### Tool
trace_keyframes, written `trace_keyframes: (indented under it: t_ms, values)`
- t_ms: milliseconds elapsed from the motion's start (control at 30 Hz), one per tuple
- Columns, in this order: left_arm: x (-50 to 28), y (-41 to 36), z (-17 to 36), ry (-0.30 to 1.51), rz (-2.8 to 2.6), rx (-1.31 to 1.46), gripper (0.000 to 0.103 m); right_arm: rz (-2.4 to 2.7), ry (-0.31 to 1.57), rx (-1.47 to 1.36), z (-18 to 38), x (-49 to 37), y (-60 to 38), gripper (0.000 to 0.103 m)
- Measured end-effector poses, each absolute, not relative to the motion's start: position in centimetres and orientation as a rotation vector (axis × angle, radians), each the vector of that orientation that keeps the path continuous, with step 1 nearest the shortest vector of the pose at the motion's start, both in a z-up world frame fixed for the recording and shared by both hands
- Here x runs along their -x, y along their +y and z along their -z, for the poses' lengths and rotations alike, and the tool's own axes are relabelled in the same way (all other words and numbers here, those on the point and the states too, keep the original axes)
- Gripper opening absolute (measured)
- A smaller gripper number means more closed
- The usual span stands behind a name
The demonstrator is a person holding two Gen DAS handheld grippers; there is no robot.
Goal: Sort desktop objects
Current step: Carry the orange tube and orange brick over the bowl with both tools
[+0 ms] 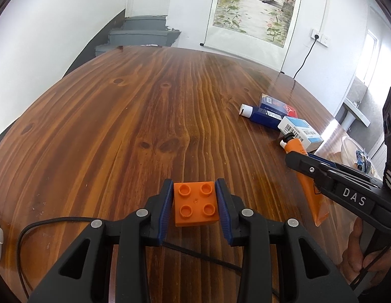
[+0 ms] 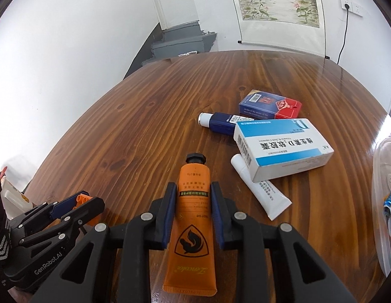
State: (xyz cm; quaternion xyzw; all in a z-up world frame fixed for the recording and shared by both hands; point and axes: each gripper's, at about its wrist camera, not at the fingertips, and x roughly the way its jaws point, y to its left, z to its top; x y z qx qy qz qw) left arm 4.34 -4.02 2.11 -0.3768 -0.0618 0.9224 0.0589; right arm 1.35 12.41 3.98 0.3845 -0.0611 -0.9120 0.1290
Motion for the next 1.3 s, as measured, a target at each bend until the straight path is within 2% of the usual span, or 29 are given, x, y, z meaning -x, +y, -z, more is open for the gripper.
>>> trace_keyframes:
  t_ms: [700,1300]
  values:
    - [-4.9,1.0,-3.3,-0.117,-2.727,1.091,0.037,2.768,-0.325,-1.031,-5.3,-4.9,18.5,0.03]
    - [-5.6,10.8,-5.4,0.039,-2.585,1.021,0.037,2.959,-0.524,-0.868,-7.6,-9.2,29.1,0.03]
